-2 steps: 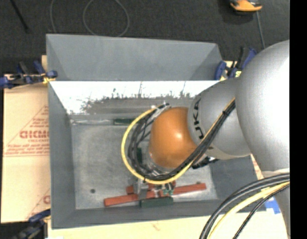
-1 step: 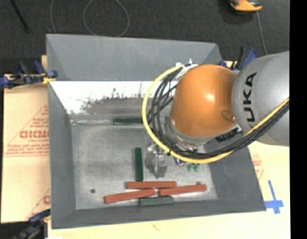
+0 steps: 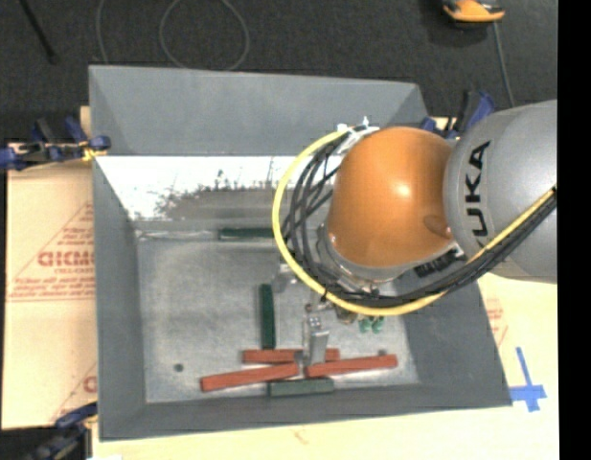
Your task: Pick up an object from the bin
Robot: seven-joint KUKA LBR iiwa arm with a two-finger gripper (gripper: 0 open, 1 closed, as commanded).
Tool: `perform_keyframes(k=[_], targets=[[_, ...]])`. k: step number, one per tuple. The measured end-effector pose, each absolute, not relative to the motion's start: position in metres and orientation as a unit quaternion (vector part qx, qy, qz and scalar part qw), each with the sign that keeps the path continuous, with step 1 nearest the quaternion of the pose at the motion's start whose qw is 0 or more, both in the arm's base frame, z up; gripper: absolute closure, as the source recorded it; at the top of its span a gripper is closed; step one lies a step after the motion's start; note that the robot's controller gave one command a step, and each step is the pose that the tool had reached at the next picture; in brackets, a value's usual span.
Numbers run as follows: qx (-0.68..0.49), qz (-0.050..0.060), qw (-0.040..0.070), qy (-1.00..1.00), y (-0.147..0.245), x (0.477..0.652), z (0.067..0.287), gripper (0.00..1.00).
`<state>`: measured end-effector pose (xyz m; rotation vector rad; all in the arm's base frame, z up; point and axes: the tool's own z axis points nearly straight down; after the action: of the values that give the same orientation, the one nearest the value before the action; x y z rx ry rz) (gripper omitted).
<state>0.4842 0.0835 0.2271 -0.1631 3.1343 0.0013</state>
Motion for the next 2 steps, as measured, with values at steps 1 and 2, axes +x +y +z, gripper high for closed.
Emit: perform_keyframes(k=[1, 2], targets=[[-0.054, 0.0, -0.003, 0.999, 0.047, 0.475, 0.111, 0.0], [-0.06, 0.0, 0.0, 0.998, 0.033, 0.493, 0.069, 0.0]])
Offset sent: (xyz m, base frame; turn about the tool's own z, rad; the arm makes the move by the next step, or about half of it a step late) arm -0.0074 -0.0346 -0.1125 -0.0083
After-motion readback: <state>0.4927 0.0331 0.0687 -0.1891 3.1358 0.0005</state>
